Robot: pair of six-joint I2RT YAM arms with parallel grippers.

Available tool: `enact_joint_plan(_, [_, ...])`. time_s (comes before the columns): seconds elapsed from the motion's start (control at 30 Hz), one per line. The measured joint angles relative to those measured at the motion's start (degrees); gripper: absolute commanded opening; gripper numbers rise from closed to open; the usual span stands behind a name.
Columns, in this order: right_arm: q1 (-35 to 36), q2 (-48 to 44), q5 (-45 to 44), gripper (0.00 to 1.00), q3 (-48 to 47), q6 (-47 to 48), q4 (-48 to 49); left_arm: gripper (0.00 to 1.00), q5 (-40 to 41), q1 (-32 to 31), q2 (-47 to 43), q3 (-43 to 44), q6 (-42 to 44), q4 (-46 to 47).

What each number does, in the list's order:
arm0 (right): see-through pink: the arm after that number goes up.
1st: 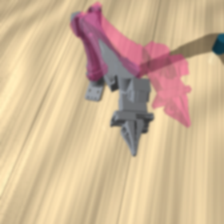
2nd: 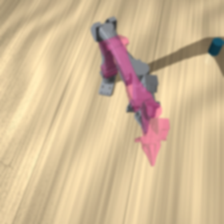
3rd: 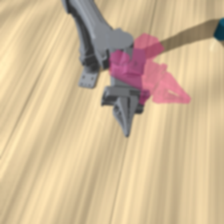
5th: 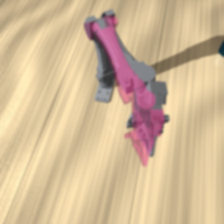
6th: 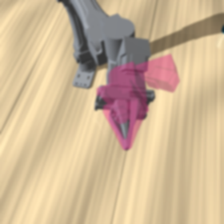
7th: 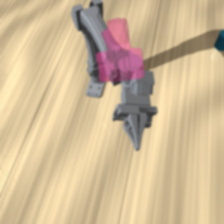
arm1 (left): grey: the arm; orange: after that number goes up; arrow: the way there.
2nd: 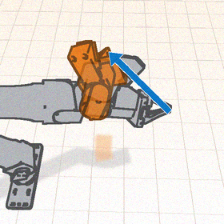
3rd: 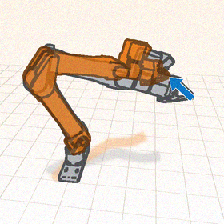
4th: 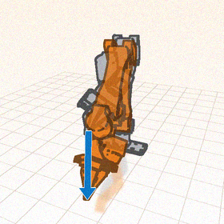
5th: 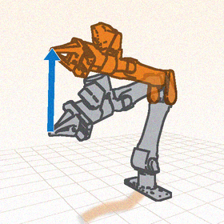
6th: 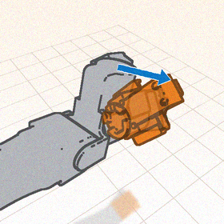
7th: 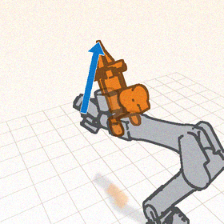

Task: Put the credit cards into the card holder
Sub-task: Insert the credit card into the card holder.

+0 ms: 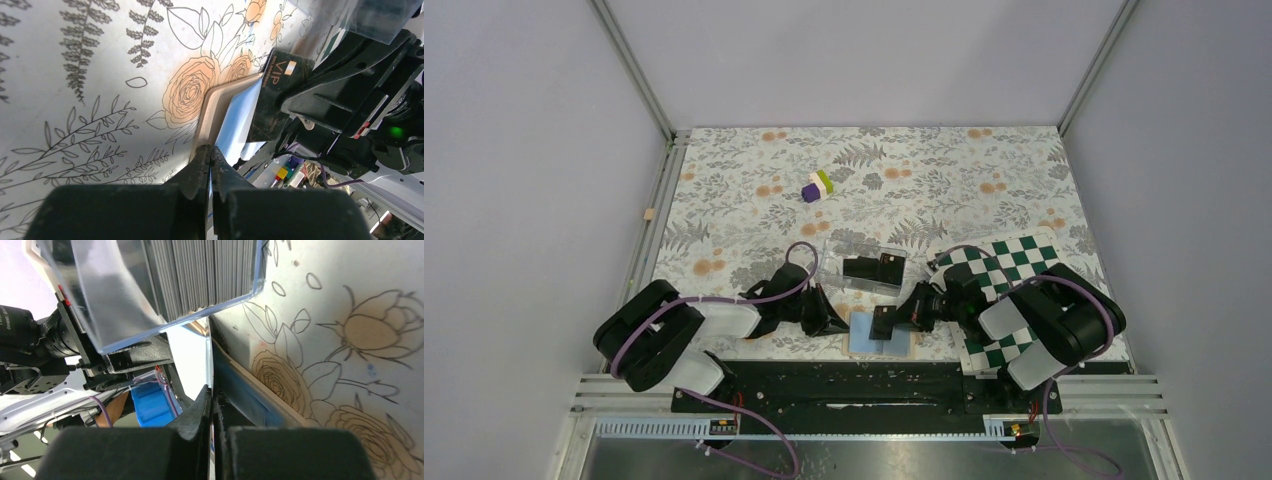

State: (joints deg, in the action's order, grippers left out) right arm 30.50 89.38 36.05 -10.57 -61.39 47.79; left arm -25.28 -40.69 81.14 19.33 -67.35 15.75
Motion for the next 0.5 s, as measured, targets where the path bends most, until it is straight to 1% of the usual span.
enact_joint_plan(0.17, [1.2,3.0,1.2,0.0,0.2,-3.0,4.0,0.0,0.0,-0.3,0.5,0.0,-0.6,0.6])
enact_joint_plan(0.3, [1.5,3.1,1.5,0.0,1.1,-5.1,4.8,0.0,0.0,-0.4,0.5,-0.2,-1.1,0.9])
enact_joint_plan(0.5, [2.4,0.4,1.5,0.0,1.8,-6.6,1.5,0.0,0.0,-0.5,0.5,-0.4,-1.7,1.1])
